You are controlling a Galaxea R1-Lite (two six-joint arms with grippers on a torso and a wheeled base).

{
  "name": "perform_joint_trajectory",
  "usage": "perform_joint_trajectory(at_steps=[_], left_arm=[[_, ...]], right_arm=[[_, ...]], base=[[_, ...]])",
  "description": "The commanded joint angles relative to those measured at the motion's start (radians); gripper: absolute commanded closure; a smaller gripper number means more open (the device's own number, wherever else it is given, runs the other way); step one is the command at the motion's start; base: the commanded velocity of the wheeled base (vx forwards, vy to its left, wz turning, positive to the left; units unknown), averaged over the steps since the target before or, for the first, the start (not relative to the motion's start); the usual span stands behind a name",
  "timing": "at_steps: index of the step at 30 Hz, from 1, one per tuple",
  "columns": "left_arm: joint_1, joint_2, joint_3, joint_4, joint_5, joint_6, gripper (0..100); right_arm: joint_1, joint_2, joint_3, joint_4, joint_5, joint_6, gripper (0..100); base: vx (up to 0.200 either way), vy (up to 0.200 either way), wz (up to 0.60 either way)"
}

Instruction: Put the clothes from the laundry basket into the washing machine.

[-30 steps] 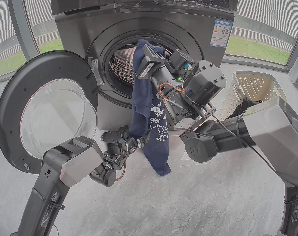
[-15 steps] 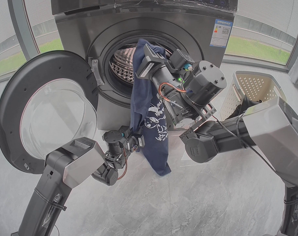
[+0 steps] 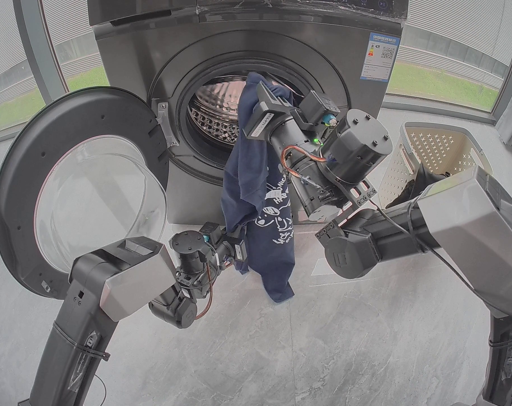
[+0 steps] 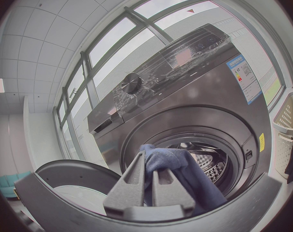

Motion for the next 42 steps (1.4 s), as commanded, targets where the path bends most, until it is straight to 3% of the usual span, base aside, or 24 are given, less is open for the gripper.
perform_joint_trajectory(at_steps=[1, 6, 9, 11, 14, 16, 19, 24, 27, 29, 34, 35, 39, 42], left_arm=[[0.002, -0.270, 0.308, -0.074, -0.059, -0.007, 100], [0.008, -0.517, 0.544, -0.074, -0.148, -0.007, 100], [0.008, -0.585, 0.593, -0.074, -0.171, -0.007, 100], [0.014, -0.654, 0.636, -0.074, -0.186, -0.008, 100], [0.034, -0.689, 0.651, -0.074, -0.203, -0.010, 100], [0.059, -0.724, 0.659, -0.076, -0.238, -0.033, 100], [0.072, -0.757, 0.677, -0.076, -0.247, -0.073, 100], [0.074, -0.801, 0.670, -0.076, -0.249, -0.094, 100], [0.071, -0.835, 0.661, -0.074, -0.247, -0.134, 100], [0.069, -0.853, 0.658, -0.074, -0.247, -0.146, 100], [0.062, -0.873, 0.656, -0.074, -0.247, -0.146, 100], [0.059, -0.872, 0.656, -0.074, -0.247, -0.143, 100], [0.039, -0.869, 0.635, -0.074, -0.234, -0.142, 100], [0.034, -0.859, 0.618, -0.071, -0.229, -0.142, 100]], right_arm=[[-0.066, -0.023, 0.111, -0.022, 0.001, 0.000, 100], [-0.095, -0.111, 0.318, -0.071, 0.012, -0.001, 100], [-0.100, -0.145, 0.404, -0.080, 0.014, 0.000, 100], [-0.101, -0.192, 0.522, -0.085, 0.014, 0.002, 100], [-0.101, -0.220, 0.589, -0.085, 0.015, 0.002, 100], [-0.101, -0.249, 0.663, -0.086, 0.020, 0.003, 100], [-0.098, -0.256, 0.734, -0.086, 0.026, 0.005, 100], [-0.084, -0.243, 0.790, -0.092, 0.040, 0.006, 100], [-0.074, -0.217, 0.792, -0.092, 0.040, 0.006, 100], [-0.067, -0.201, 0.790, -0.092, 0.038, 0.006, 100], [-0.058, -0.154, 0.790, -0.100, 0.040, 0.005, 100], [-0.058, -0.141, 0.790, -0.105, 0.041, 0.005, 0], [-0.057, -0.091, 0.846, -0.106, 0.050, 0.000, 0], [-0.049, -0.069, 0.913, -0.108, 0.090, -0.009, 0]], base=[[0.000, 0.000, 0.00], [0.000, 0.000, 0.00], [0.000, 0.000, 0.00], [0.000, 0.000, 0.00], [0.000, 0.000, 0.00], [0.000, 0.000, 0.00], [0.000, 0.000, 0.00], [0.000, 0.000, 0.00], [0.000, 0.000, 0.00], [0.000, 0.000, 0.00], [0.000, 0.000, 0.00], [0.000, 0.000, 0.00], [0.000, 0.000, 0.00], [0.000, 0.000, 0.00]])
